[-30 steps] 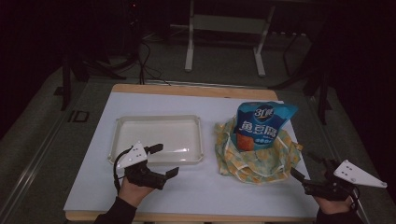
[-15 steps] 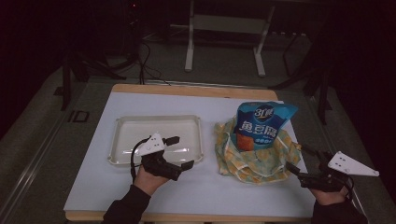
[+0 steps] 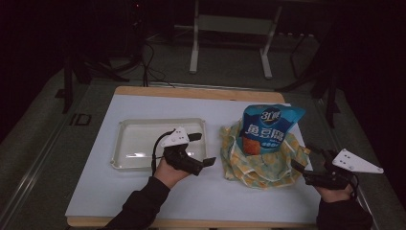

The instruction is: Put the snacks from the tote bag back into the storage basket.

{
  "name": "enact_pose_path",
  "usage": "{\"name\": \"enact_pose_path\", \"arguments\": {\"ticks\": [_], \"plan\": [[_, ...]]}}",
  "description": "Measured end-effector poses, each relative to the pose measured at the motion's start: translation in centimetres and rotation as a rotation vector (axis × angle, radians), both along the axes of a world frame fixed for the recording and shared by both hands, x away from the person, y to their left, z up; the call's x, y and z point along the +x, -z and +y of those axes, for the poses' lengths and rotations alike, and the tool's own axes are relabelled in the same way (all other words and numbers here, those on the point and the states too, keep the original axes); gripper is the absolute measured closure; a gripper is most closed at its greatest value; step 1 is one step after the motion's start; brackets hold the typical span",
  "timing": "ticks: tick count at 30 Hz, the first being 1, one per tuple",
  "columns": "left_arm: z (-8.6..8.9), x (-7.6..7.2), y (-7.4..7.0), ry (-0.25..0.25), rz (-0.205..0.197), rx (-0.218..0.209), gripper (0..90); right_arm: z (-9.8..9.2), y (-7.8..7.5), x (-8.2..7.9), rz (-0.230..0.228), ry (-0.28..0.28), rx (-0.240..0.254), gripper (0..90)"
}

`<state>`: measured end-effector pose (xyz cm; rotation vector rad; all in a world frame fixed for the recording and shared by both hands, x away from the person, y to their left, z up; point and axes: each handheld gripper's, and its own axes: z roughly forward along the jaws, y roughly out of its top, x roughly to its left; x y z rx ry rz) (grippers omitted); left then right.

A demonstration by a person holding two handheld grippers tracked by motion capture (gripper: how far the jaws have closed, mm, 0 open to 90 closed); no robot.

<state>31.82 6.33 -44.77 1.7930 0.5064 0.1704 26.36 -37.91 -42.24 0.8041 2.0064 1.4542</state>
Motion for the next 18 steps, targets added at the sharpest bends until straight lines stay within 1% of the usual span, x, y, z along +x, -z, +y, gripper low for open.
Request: {"name": "enact_pose_path", "arguments": {"ticks": [2, 6, 8, 9, 10, 13, 14, 16, 18], "plan": [[-0.7, 0.4, -0.1, 0.008, -0.001, 0.01, 0.4, 0.1, 0.0, 0.3, 0.003, 0.003, -0.001, 15.8], [-2.1, 1.2, -0.4, 0.021, -0.008, 0.014, 1.1, 0.2, 0.0, 0.9, 0.011, 0.006, 0.008, 15.8], [-2.8, 1.6, -0.6, 0.034, -0.011, 0.01, 1.2, 0.3, 0.1, 1.2, 0.015, 0.006, 0.003, 15.9], [-3.1, 1.7, -0.7, 0.032, -0.02, 0.017, 1.2, 0.3, 0.1, 1.4, 0.017, 0.005, 0.0, 15.9], [-3.4, 1.9, -0.8, 0.042, -0.027, 0.02, 1.2, 0.4, 0.1, 1.5, 0.014, 0.005, -0.007, 15.9], [-4.3, 2.5, -0.9, 0.052, -0.026, 0.034, 1.2, 0.4, 0.2, 1.9, 0.02, 0.0, -0.009, 16.2], [-4.6, 2.7, -0.9, 0.049, -0.031, 0.035, 1.2, 0.4, 0.2, 2.1, 0.022, -0.002, -0.01, 18.0], [-5.1, 3.3, -1.0, 0.05, -0.027, 0.024, 1.3, 0.4, 0.2, 2.4, 0.02, 0.0, -0.012, 18.0], [-5.5, 3.9, -1.2, 0.048, -0.03, 0.026, 1.3, 0.4, 0.1, 2.7, 0.019, 0.002, -0.013, 18.2]]}}
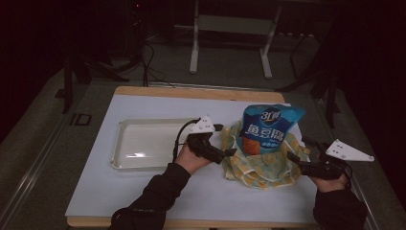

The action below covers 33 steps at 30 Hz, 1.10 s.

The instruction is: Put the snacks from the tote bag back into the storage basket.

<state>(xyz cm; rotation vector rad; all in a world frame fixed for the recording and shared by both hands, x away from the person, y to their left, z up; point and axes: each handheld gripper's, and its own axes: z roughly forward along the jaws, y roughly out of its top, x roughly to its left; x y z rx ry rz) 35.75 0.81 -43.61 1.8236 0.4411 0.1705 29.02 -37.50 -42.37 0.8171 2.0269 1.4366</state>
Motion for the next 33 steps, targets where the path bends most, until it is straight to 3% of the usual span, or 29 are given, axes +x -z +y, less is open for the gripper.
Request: {"name": "enact_pose_path", "arguments": {"ticks": [5, 10, 12, 17, 22, 24, 30, 33], "plan": [[-1.0, 1.5, -0.4, -0.004, -0.005, 0.001, 1.3, 0.2, -0.1, 0.7, 0.001, -0.002, -0.013, 21.1], [-1.8, 3.2, -0.4, 0.029, 0.027, -0.02, 1.4, 0.2, 0.1, 1.9, 0.006, -0.012, -0.023, 25.4], [-2.0, 3.7, -0.2, 0.05, 0.027, -0.025, 9.2, 0.4, 0.1, 2.4, 0.004, -0.021, -0.03, 27.9], [-2.6, 4.6, -0.1, 0.057, 0.03, -0.03, 15.7, 0.8, 0.3, 3.5, 0.013, -0.027, -0.05, 33.2], [-3.4, 5.3, 0.3, 0.051, 0.023, 0.006, 23.7, 1.1, 0.8, 4.5, 0.029, -0.022, -0.052, 39.3], [-3.7, 5.3, 0.5, 0.04, 0.023, 0.001, 34.3, 1.3, 1.1, 4.8, 0.032, -0.012, -0.062, 42.1], [-4.6, 5.3, 0.9, 0.032, 0.002, 0.014, 50.0, 2.0, 1.5, 5.5, 0.05, 0.004, -0.07, 52.8], [-5.1, 5.2, 1.1, 0.024, -0.018, 0.047, 60.1, 2.3, 1.7, 5.5, 0.047, 0.011, -0.087, 63.0]]}}
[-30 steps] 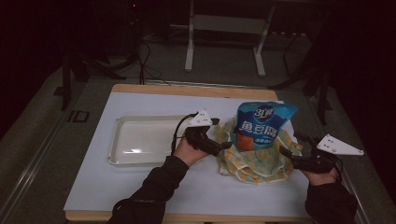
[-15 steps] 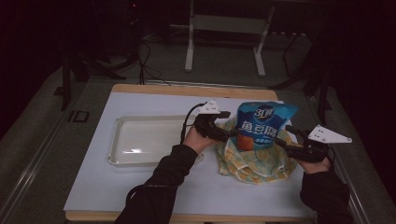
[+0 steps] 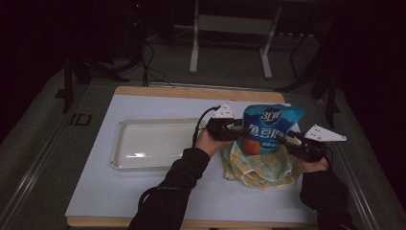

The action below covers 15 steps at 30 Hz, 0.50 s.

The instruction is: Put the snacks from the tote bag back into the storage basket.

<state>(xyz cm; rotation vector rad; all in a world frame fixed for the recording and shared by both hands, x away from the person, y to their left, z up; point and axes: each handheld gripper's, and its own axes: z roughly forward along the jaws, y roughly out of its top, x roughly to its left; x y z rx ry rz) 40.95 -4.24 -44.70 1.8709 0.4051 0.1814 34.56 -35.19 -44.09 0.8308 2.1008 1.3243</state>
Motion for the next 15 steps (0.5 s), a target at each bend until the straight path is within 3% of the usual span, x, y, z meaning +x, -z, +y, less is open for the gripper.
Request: {"name": "enact_pose_path", "arguments": {"ticks": [4, 9, 15], "plan": [[-0.6, 0.0, 0.2, -0.009, -0.005, 0.019, 71.0, 0.2, 0.2, 0.1, 0.004, 0.001, -0.007, 73.6], [-1.2, -0.1, 0.4, -0.027, -0.018, 0.035, 75.0, 0.4, 0.3, 0.1, 0.004, 0.011, 0.004, 77.4], [-1.4, 0.0, 0.3, -0.042, 0.003, 0.041, 82.9, 0.8, 0.3, 0.0, -0.001, 0.023, 0.004, 86.0]]}}
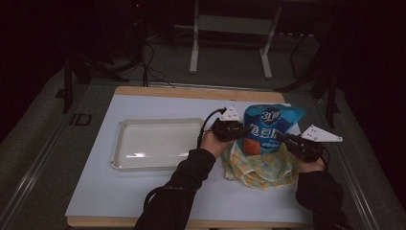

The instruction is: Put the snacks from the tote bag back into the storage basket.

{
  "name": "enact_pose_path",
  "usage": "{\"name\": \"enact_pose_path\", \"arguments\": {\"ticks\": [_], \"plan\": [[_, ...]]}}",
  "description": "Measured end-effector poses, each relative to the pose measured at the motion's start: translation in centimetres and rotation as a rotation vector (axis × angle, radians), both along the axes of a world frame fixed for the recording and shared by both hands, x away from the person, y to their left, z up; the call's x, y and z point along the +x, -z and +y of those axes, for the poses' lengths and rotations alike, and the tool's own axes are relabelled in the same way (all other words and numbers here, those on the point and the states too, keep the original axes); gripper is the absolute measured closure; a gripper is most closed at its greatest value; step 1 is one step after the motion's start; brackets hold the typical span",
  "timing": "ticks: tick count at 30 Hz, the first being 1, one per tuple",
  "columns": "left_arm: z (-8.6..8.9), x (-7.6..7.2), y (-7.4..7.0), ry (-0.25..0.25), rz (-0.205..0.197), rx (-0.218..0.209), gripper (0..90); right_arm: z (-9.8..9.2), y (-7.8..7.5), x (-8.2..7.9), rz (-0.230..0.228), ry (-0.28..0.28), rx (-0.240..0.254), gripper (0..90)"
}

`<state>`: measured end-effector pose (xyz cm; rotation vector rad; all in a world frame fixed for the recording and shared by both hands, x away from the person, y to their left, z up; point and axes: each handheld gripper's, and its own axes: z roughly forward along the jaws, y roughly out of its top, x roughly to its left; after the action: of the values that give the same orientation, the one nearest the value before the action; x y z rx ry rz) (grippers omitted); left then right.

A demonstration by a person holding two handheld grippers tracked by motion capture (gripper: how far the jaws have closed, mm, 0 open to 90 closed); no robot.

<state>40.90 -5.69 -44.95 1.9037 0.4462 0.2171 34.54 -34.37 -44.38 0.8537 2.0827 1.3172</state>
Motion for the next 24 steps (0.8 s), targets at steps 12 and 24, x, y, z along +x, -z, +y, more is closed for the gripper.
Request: {"name": "enact_pose_path", "arguments": {"ticks": [12, 24], "plan": [[-0.6, -0.3, -0.6, -0.028, 0.027, 0.032, 88.1, 0.4, -0.3, -0.1, 0.015, 0.014, -0.017, 89.2], [-0.8, -0.5, -1.8, -0.025, 0.026, 0.036, 88.7, 0.0, -1.2, -0.3, 0.005, 0.009, -0.011, 89.4]]}}
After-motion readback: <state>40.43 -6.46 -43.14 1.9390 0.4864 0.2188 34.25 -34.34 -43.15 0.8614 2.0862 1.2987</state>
